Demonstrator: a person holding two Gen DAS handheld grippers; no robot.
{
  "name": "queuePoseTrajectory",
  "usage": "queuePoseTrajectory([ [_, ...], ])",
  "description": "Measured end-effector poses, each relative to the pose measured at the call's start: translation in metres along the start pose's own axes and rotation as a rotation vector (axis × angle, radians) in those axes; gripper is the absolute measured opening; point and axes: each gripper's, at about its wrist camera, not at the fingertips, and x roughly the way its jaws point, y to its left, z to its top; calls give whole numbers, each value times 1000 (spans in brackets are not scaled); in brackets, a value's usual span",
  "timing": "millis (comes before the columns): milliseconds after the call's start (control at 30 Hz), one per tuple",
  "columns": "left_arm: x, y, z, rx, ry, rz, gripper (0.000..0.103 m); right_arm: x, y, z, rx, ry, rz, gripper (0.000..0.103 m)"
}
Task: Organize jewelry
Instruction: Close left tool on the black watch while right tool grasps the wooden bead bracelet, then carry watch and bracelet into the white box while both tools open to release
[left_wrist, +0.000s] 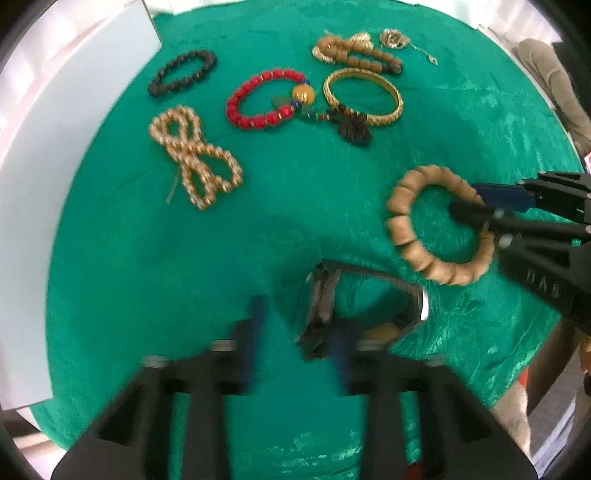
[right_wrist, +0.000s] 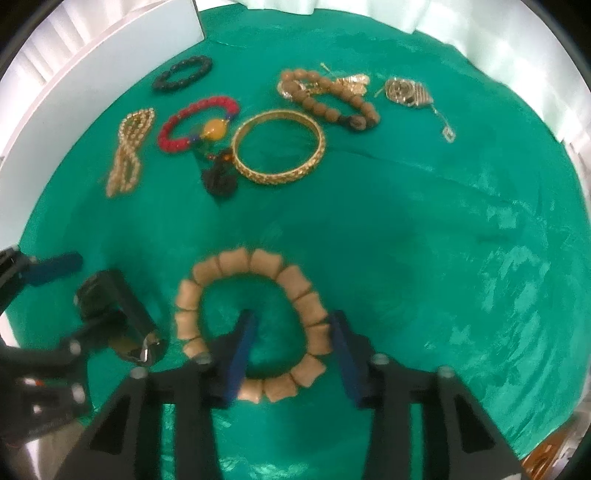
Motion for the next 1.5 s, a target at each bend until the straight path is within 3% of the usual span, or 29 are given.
queuePoseTrajectory([
  [33, -1, 1, 0, -6, -6, 6, 10, 0, 0, 0, 4, -2, 9, 15],
  [433, -51, 17, -12, -49, -76, -23, 8, -62, 2, -14, -54, -138, 23, 15],
  [567, -68, 31, -13, -74, -92, -19, 8, -79, 30, 1, -87, -181, 23, 15],
  [767, -115, 62, -14, -142, -182, 26, 9, -122, 60, 32, -144, -263, 29, 15],
  [1033, -196, 179, -8, -357, -300, 94, 9, -199, 127, 92, -256, -405, 82, 14],
  [1200, -224, 256, -9, -494, -342, 144, 9, -232, 186, 136, -343, -483, 135, 14],
  [1333, -230, 308, -14, -590, -364, 179, 9, -234, 242, 173, -414, -496, 193, 15],
  [1500, -208, 367, -22, -688, -346, 188, 8, -204, 301, 207, -470, -462, 299, 14],
])
